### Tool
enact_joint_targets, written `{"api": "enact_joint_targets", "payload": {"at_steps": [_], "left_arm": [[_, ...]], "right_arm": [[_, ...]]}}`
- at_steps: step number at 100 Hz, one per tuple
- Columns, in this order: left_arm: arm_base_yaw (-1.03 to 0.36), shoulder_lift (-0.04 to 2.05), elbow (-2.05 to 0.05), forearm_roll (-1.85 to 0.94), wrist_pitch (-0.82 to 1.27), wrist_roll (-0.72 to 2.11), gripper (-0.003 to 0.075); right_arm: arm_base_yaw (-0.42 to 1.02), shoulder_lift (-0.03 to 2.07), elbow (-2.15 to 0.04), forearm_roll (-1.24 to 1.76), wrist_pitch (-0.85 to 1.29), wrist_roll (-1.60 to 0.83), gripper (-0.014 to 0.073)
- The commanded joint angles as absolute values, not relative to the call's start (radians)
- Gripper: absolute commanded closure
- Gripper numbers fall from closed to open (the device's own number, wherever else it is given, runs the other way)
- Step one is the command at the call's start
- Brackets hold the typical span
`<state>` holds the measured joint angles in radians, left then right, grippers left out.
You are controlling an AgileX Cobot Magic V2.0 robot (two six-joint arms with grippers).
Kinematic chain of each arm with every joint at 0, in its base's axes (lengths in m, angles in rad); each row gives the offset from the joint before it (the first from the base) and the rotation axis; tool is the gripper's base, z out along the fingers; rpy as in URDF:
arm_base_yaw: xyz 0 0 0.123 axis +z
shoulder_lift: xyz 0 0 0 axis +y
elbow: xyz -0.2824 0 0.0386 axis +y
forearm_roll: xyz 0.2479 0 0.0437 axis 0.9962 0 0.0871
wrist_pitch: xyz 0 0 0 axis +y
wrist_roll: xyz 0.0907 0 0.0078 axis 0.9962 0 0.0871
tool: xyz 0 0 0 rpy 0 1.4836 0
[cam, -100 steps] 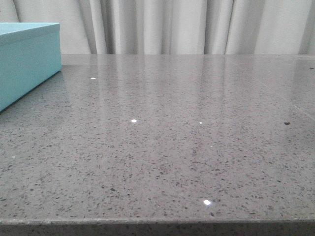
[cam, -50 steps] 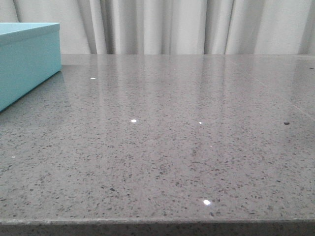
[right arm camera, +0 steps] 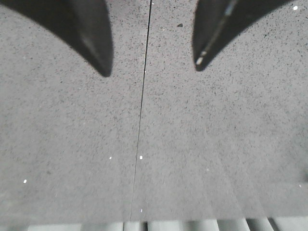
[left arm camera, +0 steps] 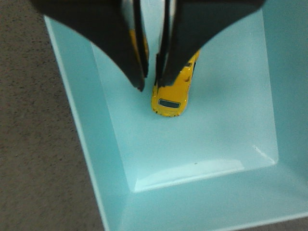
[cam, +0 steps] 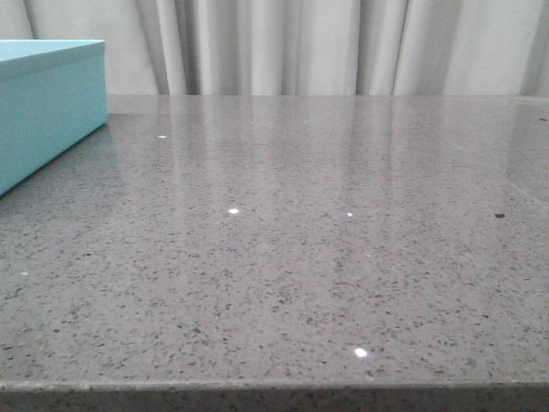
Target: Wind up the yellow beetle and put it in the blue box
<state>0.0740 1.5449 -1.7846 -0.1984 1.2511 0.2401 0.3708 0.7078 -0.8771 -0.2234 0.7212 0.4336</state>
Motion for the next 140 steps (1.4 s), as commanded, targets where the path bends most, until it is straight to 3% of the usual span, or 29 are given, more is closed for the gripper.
{"api": "enact_joint_targets", "payload": {"at_steps": [1, 23, 100, 140], "left_arm": [[0.075, 1.450, -1.808, -0.243, 1.206, 0.255, 0.0739], [0.075, 1.300, -1.705, -0.274, 1.157, 0.257, 0.0739], [0.075, 0.493, -0.724, -0.375, 0.652, 0.284, 0.0739], [0.075, 0.234, -0.584, -0.396, 0.681, 0.281, 0.0739]], "right_arm": [[0.374, 0.661, -0.878, -0.260, 0.637, 0.425, 0.0365], [0.374, 0.575, -0.812, -0.272, 0.625, 0.425, 0.0669], [0.374, 0.316, -0.545, -0.309, 0.474, 0.425, 0.0662], [0.374, 0.284, -0.511, -0.309, 0.431, 0.425, 0.0662]]}}
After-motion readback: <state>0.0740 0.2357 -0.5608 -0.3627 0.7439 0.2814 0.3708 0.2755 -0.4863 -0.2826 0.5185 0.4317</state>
